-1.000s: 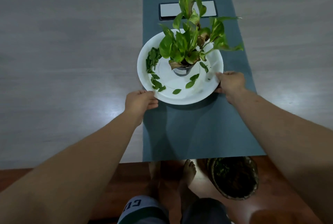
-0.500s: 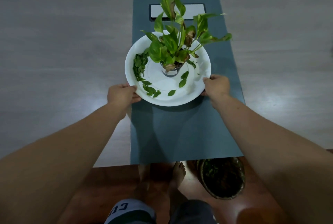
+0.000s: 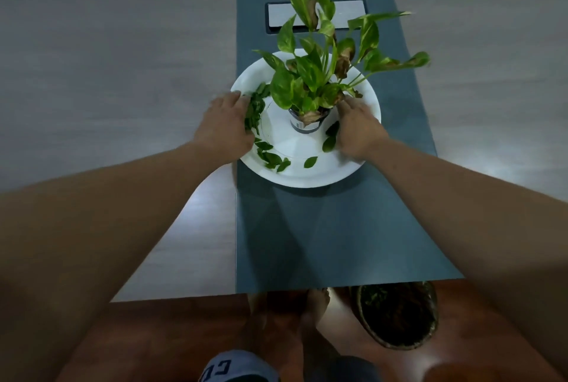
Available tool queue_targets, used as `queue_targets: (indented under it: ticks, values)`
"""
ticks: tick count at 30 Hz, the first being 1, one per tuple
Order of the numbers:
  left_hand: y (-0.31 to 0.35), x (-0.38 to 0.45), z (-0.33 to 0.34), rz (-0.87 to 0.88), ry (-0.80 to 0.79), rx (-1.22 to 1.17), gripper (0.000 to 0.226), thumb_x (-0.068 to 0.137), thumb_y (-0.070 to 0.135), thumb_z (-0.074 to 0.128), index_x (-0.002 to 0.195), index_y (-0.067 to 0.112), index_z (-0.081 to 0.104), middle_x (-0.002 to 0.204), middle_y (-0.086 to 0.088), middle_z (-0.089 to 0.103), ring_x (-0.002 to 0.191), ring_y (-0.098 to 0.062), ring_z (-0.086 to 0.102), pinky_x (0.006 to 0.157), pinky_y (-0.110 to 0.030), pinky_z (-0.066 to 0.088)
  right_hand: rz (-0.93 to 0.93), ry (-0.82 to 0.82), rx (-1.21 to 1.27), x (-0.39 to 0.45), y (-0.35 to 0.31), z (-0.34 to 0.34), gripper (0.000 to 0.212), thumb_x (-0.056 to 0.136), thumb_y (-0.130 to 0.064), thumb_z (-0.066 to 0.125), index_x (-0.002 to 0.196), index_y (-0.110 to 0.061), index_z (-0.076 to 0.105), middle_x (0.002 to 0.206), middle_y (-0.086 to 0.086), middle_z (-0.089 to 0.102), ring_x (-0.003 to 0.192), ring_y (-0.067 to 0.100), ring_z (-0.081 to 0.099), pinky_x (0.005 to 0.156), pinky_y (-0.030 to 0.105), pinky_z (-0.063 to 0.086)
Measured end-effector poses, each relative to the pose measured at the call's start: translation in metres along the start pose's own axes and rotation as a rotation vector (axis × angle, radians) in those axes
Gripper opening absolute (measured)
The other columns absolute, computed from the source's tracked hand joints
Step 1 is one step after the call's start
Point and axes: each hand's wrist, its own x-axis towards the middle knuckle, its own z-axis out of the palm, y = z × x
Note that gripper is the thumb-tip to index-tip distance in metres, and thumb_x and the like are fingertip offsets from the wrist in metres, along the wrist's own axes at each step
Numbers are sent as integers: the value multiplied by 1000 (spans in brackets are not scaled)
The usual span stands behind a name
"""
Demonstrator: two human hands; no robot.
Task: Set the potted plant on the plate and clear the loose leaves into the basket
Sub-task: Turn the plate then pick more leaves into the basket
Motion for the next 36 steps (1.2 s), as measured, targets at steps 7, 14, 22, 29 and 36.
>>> queue_targets:
  ticks: [7,14,22,29,36]
  values:
    - [12,17,12,148,-162,372,64,82,43,52,136,9,47,145,-11,45,148,-31,19,122,-50,3,42,-19,39,-9,-11,-1,44,82,-9,53,124,1,51,124,21,53,120,35,47,103,40,39]
    - [24,-17,16,128,-158,230,63,79,51,58,130,15,53,120,-11,60,108,-32,58,97,-38,42,48,-6,226,-43,-29,17,51,84,-20,58,133,-7,53,126,15,51,117,33,52,100,39,47]
    - [47,-14,13,38,-247,126,65,73,40,75,128,15,50,123,-10,49,105,-30,57,83,-36,48,129,42,241,-33,-35,28,70,70,-46,74,134,-24,54,127,8,41,117,30,46,103,38,43]
    - [39,-9,26,6,-218,-160,28,75,5,73,101,14,71,97,-7,55,94,-28,60,69,-27,41,33,14,346,-35,-48,37,47,80,-20,68,126,-17,61,127,8,48,108,26,60,96,32,49]
    - [29,-3,17,56,-172,-164,24,80,-2,64,100,5,77,105,-11,73,100,-24,65,82,-23,46,-9,-14,387,-35,-66,41,57,78,-35,74,130,-22,57,131,7,45,115,23,57,98,37,49]
